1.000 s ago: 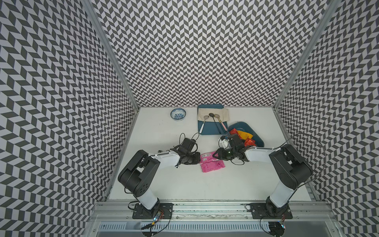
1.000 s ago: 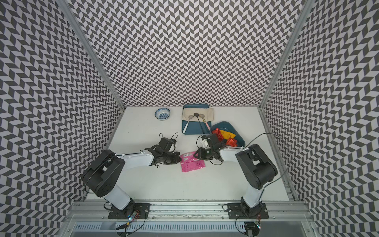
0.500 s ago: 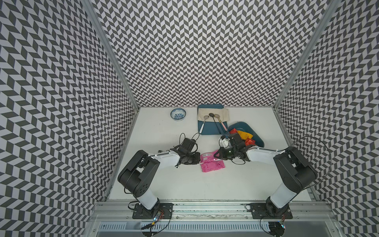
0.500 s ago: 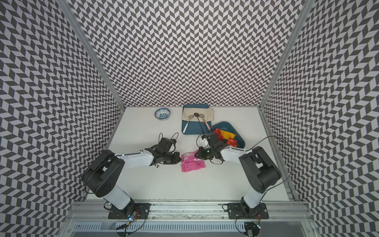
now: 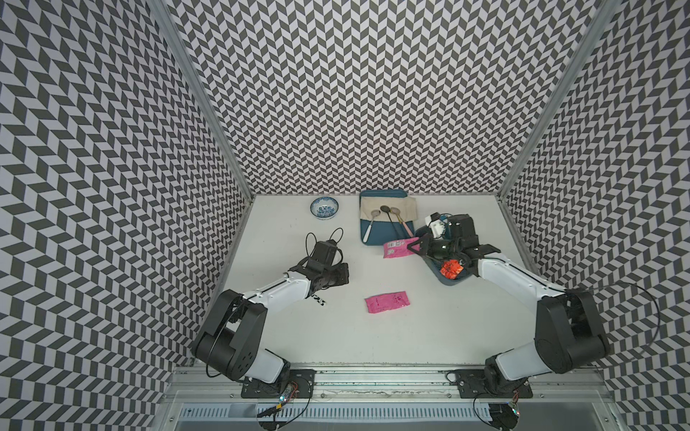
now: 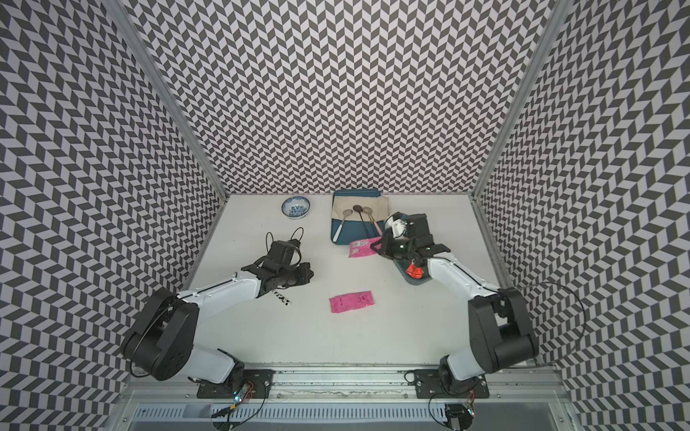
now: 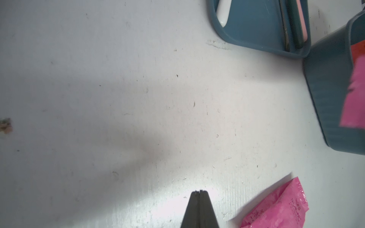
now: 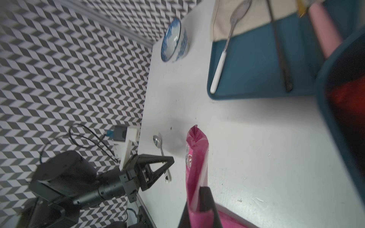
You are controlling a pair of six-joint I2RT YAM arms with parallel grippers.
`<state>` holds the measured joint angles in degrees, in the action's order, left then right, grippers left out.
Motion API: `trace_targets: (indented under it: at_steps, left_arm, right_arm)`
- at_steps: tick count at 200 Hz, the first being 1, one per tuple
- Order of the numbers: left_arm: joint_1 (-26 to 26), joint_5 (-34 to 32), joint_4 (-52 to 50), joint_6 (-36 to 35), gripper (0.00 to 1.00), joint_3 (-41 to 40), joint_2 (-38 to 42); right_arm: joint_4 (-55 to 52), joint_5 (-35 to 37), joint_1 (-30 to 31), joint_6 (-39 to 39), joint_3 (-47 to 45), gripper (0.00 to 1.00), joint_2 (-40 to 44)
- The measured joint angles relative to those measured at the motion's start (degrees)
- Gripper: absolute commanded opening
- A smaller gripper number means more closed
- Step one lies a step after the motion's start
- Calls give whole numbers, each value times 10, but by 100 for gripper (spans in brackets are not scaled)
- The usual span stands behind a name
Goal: Put the tea bags into the storage box
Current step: Place the tea bag in the storage box.
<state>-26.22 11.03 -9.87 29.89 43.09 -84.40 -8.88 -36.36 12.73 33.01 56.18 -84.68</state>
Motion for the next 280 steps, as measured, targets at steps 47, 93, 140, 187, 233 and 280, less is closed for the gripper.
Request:
trace_targets:
  at_steps: [47,93,140,187,233,280]
  left_arm:
    - [0,3,2,0,0,0,1]
    - [0,9,13,7,0,-14,1]
    - [0,9,17,13,0,-31,1]
    - [0,9,17,17,0,-31,1]
    - [0,9,19,21,0,-31,1]
    - [-1,9,18,21,0,-28,0]
  right_arm:
    - [-1,16,-119,2,30,0,16]
    - [38,77,-169,57,-33,0,16]
    - [111,137,-169,137,-125,0,20]
    - [171,134,-169,176,-121,11,-22]
    - [175,105,-162,177,-113,28,-56]
    - [139,97,-154,165,-155,34,12]
